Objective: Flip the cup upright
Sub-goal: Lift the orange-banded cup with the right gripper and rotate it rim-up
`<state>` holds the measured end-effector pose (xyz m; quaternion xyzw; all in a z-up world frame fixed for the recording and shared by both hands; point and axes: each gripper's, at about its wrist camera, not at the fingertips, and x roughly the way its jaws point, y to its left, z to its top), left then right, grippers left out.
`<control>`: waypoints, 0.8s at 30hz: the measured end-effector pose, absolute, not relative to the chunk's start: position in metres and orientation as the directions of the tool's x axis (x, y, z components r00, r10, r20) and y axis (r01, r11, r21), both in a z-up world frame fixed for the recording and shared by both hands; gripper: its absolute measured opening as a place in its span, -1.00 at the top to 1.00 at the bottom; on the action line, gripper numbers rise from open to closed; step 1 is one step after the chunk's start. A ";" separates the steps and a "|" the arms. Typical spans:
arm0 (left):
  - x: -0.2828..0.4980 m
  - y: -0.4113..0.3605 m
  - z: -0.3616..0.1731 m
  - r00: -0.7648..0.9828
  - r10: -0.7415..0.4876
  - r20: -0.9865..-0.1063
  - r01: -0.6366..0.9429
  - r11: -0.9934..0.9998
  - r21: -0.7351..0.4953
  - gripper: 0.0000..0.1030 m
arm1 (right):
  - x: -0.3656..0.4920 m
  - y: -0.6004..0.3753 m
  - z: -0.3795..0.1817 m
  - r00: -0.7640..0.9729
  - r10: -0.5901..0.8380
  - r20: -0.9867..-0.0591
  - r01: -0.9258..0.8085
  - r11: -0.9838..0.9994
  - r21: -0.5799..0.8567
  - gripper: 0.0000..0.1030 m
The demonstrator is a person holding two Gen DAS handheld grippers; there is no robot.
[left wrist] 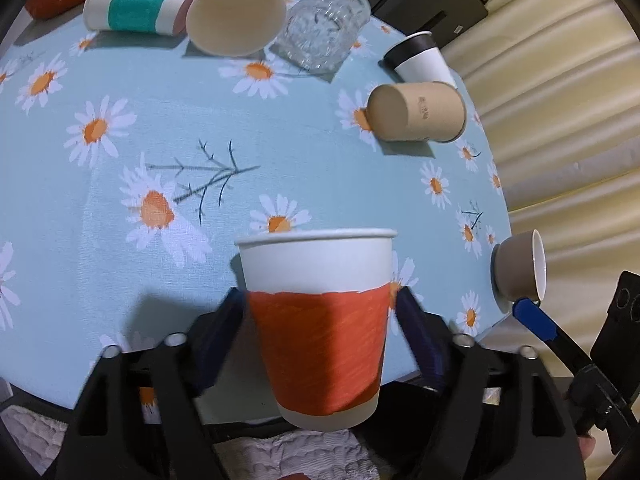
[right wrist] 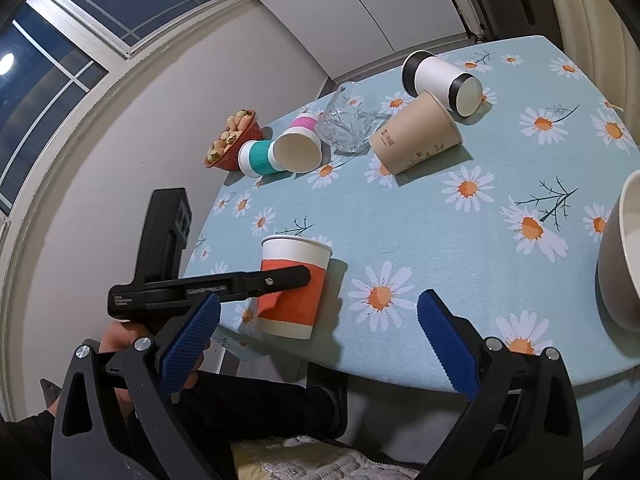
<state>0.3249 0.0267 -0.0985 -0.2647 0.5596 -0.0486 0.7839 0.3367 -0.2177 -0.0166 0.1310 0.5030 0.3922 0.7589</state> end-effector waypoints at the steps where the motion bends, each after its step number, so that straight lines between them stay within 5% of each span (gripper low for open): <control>1: 0.325 0.027 -0.097 0.372 -0.364 -0.854 -0.216 0.861 -0.461 -0.52 | 0.337 -0.217 -0.017 0.185 0.727 -0.662 -0.464 0.658 0.593 -0.90; 14: 0.307 0.047 -0.080 0.439 -0.400 -0.805 -0.211 0.824 -0.525 -0.52 | 0.344 -0.214 -0.025 0.152 0.739 -0.656 -0.423 0.649 0.633 -0.90; 24: 0.258 0.074 -0.061 0.524 -0.431 -0.735 -0.201 0.776 -0.598 -0.52 | 0.362 -0.156 -0.042 -0.061 0.692 -0.720 -0.376 0.652 0.659 -0.90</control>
